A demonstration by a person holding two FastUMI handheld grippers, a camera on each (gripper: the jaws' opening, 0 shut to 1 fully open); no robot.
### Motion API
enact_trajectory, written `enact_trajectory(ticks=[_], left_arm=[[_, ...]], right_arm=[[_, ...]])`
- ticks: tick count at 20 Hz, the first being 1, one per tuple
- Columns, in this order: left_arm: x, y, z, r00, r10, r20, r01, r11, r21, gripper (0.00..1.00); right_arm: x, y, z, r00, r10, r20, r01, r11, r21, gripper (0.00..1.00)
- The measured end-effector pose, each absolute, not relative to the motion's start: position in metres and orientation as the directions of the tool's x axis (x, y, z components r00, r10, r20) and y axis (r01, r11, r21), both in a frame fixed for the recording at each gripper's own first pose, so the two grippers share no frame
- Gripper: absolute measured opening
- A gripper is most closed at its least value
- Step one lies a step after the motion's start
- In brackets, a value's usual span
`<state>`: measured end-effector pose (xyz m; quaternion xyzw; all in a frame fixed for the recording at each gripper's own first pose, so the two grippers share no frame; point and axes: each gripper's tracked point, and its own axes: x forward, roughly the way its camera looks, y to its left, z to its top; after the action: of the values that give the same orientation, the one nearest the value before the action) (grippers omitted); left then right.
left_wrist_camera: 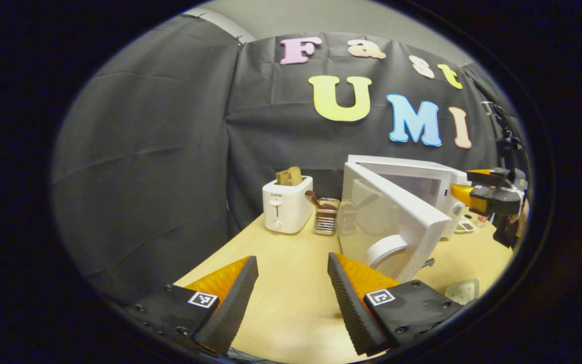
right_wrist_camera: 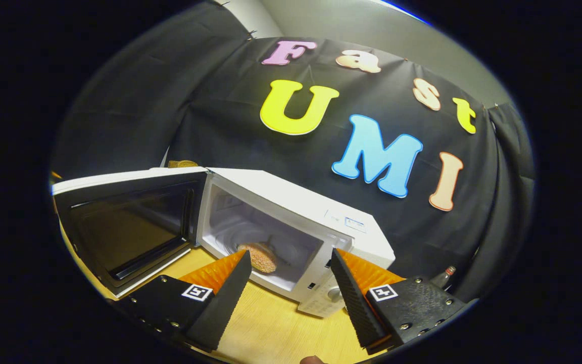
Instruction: Open the microwave oven with the left hand, put the food in, and close the microwave oven.
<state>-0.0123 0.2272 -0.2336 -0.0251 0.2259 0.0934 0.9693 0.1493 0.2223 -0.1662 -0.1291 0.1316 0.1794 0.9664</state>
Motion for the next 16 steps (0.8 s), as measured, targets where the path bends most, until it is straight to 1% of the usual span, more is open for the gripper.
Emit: enact_trajectory(ticks=[1,2,5,7,8,9,10,11,13,16], left_arm=[[-0.009,0.224,-0.239,0.881,0.144,-0.450,-0.170,0.985,-0.018,0.89],[-0.008,0.220,-0.241,0.883,0.123,-0.452,-0.152,0.988,-0.029,0.82],[0.001,0.211,-0.248,0.888,0.080,-0.452,-0.114,0.992,-0.048,0.39],[0.002,0.197,-0.254,0.884,0.024,-0.467,-0.075,0.993,-0.091,0.10],[0.002,0.192,-0.256,0.883,0.000,-0.470,-0.057,0.993,-0.107,0.10],[0.004,0.191,-0.257,0.885,-0.007,-0.465,-0.047,0.994,-0.104,0.01],[0.013,0.188,-0.268,0.885,-0.016,-0.465,-0.036,0.994,-0.103,0.08],[0.005,0.178,-0.258,0.881,-0.053,-0.471,0.001,0.994,-0.110,0.07],[0.010,0.170,-0.259,0.880,-0.067,-0.470,0.027,0.995,-0.092,0.07],[0.017,0.153,-0.255,0.880,-0.113,-0.461,0.068,0.991,-0.112,0.07]], right_arm=[[0.141,0.215,-0.165,0.905,0.300,-0.301,-0.365,0.912,-0.188,0.97],[0.134,0.210,-0.163,0.908,0.289,-0.303,-0.352,0.918,-0.180,0.97],[0.116,0.201,-0.166,0.906,0.265,-0.330,-0.341,0.919,-0.198,0.97],[0.104,0.195,-0.163,0.909,0.251,-0.332,-0.331,0.920,-0.210,0.97],[0.099,0.194,-0.161,0.911,0.245,-0.331,-0.324,0.923,-0.209,0.97],[0.094,0.194,-0.160,0.912,0.242,-0.331,-0.319,0.926,-0.202,0.97],[0.088,0.195,-0.159,0.909,0.245,-0.336,-0.320,0.928,-0.191,0.97],[0.083,0.199,-0.156,0.907,0.250,-0.339,-0.323,0.930,-0.178,0.97],[0.074,0.202,-0.150,0.908,0.256,-0.333,-0.325,0.930,-0.169,0.97],[0.063,0.204,-0.137,0.910,0.270,-0.316,-0.334,0.928,-0.168,0.97]])
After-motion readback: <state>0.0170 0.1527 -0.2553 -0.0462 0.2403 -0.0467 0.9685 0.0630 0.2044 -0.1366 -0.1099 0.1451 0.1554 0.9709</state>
